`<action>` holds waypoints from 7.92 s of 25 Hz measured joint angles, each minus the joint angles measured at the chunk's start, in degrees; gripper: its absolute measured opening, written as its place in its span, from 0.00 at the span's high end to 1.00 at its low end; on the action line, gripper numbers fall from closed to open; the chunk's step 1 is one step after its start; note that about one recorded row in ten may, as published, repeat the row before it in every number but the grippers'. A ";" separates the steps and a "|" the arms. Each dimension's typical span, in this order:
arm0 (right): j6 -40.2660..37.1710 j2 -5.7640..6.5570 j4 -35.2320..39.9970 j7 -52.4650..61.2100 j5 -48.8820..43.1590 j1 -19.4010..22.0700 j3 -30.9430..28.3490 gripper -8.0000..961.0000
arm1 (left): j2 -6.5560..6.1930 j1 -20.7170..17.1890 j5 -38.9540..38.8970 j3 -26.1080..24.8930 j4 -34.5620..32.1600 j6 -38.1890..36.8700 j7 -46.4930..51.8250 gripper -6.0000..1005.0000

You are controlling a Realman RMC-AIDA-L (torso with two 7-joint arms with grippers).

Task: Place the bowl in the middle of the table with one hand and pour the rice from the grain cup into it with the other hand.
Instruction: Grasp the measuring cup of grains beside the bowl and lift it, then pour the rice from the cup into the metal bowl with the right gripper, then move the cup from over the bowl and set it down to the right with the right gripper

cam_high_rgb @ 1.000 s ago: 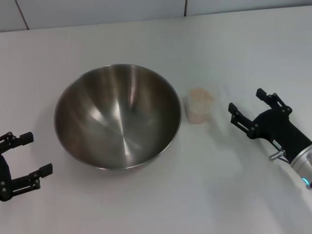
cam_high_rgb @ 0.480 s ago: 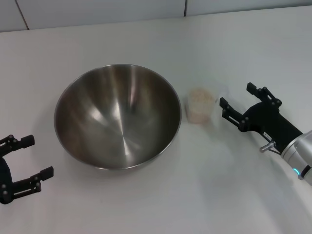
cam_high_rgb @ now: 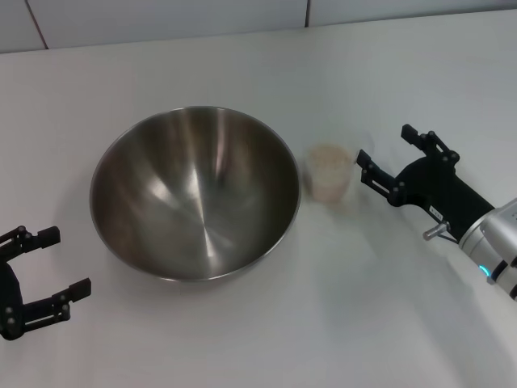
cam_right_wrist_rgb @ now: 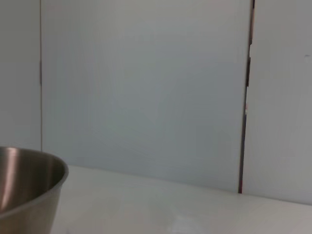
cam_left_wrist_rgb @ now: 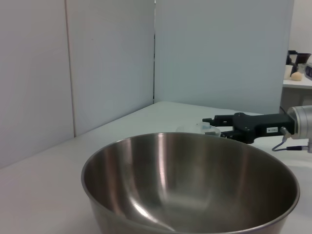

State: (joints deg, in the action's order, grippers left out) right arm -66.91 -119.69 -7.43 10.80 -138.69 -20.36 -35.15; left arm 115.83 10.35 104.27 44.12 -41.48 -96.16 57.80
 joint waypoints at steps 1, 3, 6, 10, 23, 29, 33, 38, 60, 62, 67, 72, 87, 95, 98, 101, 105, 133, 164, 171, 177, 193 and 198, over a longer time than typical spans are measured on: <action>0.03 0.02 0.06 0.00 0.00 -0.21 -0.19 0.13 | -0.01 0.02 0.01 0.00 0.00 0.00 0.04 0.16; 0.16 0.06 0.10 0.00 0.00 -0.53 -0.35 0.13 | -0.06 0.09 0.05 0.00 0.00 -0.01 0.13 0.16; 0.53 0.14 0.11 0.00 0.01 -0.93 -0.90 0.13 | -0.08 0.10 0.05 0.01 0.00 -0.06 0.13 0.16; 0.55 0.16 0.03 -1.05 0.04 -1.04 -2.14 0.13 | -0.04 0.20 0.24 0.00 0.00 -0.10 0.13 0.16; 3.63 0.15 0.03 -1.99 0.10 -3.65 -2.56 0.13 | 0.10 0.89 1.48 -0.01 0.00 -0.18 0.12 0.16; 3.81 0.08 -0.05 -2.02 0.10 -4.36 -2.57 0.18 | 0.10 0.90 1.47 0.00 0.00 -0.18 0.11 0.16; 5.54 0.00 -0.70 -2.02 0.10 -4.52 -3.85 0.24 | 0.10 0.90 1.47 0.00 0.03 -0.18 0.11 0.16; 6.45 -0.02 -1.49 -2.02 0.09 -4.67 -4.92 0.34 | 0.10 0.90 1.50 0.00 0.07 -0.18 0.11 0.16; 3.86 0.05 -2.66 -2.02 0.08 -4.49 -5.27 0.98 | 0.10 1.08 1.55 0.00 0.10 -0.16 0.11 0.16; 2.04 0.06 -2.65 -2.02 0.08 -4.27 -5.53 0.99 | 0.10 1.08 1.55 0.00 0.11 -0.16 0.11 0.16; -5.59 0.11 -2.75 -3.04 0.08 -3.67 -5.67 0.99 | 0.18 1.09 2.31 0.00 0.04 -0.16 0.16 0.16; -12.66 0.05 -6.80 -13.85 0.05 -3.07 -5.46 0.99 | 0.37 1.26 2.97 -0.08 -0.11 -0.16 0.27 0.16; -7.40 -0.19 -19.34 -82.14 -0.47 -5.64 6.80 0.99 | 0.36 1.68 2.96 -0.45 -0.76 -0.49 0.69 0.16; -7.16 -0.20 -20.20 -98.73 -3.89 -5.91 8.42 0.99 | 0.33 1.63 2.95 -0.35 -1.87 -0.52 2.08 0.16; -7.07 -0.19 -20.27 -102.18 -4.69 -6.09 8.40 0.99 | 0.39 1.46 2.95 -0.20 -2.30 -0.52 2.35 0.16; -7.01 -0.20 -20.16 -104.69 -4.98 -6.23 8.36 0.99 | 0.44 1.35 2.95 -0.28 -2.40 -0.78 2.41 0.16; -6.84 -0.19 -19.80 -106.90 -5.88 -6.24 8.34 0.99 | 0.45 1.34 2.95 -0.40 -2.40 -0.95 2.41 0.16; -2.24 -0.19 -20.79 -139.61 -11.49 -6.06 9.58 0.99 | 0.45 1.69 2.95 -0.17 -2.37 -1.36 2.40 0.16; -8.99 0.25 -23.19 -24.24 8.22 -0.44 2.58 0.99 | 0.54 1.70 2.96 -0.58 -3.17 -2.20 2.40 0.16; -4.72 -0.11 -14.55 -8.86 8.93 -2.19 -4.34 0.99 | 1.01 1.69 2.96 -0.62 -3.17 -1.89 2.11 0.16; 3.64 -0.15 -10.05 -7.74 9.05 -5.13 -5.17 0.99 | 1.19 1.70 2.96 -0.62 -3.22 -1.84 2.14 0.16; 17.16 0.04 -9.57 -7.93 8.31 -8.61 -1.07 0.99 | 1.33 2.28 2.96 -0.61 -3.26 -1.82 2.40 0.16; 16.99 -0.01 -9.72 -7.93 8.27 -8.17 -1.06 0.99 | 1.33 2.30 2.96 -0.61 -3.25 -1.84 2.40 0.16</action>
State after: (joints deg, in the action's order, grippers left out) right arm -49.92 -119.70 -17.15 2.88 -130.42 -28.53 -36.21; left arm 117.16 12.65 107.23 43.50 -44.74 -98.00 60.21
